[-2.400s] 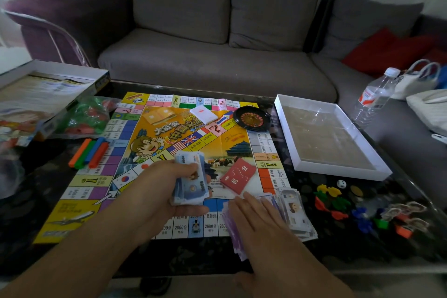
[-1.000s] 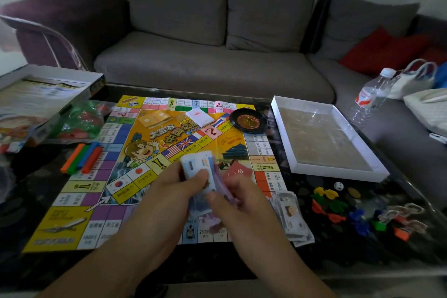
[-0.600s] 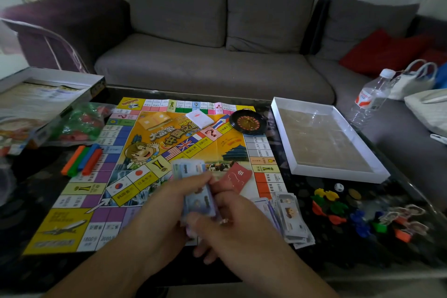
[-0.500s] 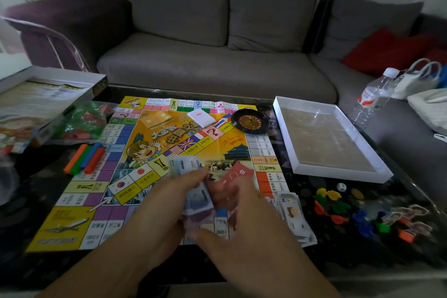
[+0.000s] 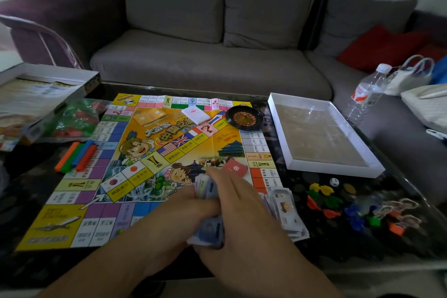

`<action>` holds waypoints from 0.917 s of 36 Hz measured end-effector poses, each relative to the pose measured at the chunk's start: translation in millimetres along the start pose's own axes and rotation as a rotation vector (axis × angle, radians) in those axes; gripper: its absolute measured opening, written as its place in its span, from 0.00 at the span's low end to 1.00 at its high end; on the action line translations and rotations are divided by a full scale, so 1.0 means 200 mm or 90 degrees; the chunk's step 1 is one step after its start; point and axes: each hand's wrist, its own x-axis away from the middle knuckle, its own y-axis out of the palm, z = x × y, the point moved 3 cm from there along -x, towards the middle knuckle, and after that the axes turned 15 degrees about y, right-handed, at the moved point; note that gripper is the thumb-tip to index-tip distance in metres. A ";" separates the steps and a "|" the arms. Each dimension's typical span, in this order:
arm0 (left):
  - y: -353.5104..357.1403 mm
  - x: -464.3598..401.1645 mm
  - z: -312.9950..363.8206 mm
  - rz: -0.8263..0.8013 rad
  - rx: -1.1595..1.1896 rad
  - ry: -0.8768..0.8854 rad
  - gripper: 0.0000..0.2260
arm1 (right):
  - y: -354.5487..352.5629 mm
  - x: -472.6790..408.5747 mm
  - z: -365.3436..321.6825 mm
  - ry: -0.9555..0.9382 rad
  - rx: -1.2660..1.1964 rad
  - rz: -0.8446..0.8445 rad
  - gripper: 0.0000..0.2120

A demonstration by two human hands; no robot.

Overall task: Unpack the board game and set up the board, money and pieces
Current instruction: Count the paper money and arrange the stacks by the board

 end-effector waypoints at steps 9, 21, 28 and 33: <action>-0.01 -0.03 0.02 0.011 -0.029 0.045 0.05 | 0.05 -0.06 0.12 0.022 0.090 0.039 0.56; -0.11 -0.13 -0.04 0.132 0.160 -0.061 0.04 | -0.09 -0.02 0.40 0.154 0.152 -0.088 0.26; -0.12 -0.14 -0.05 0.121 0.185 -0.055 0.04 | 0.01 0.07 0.40 0.137 0.292 -0.147 0.41; -0.12 -0.12 -0.06 0.120 0.214 -0.045 0.07 | 0.09 0.15 0.41 0.096 0.353 -0.157 0.56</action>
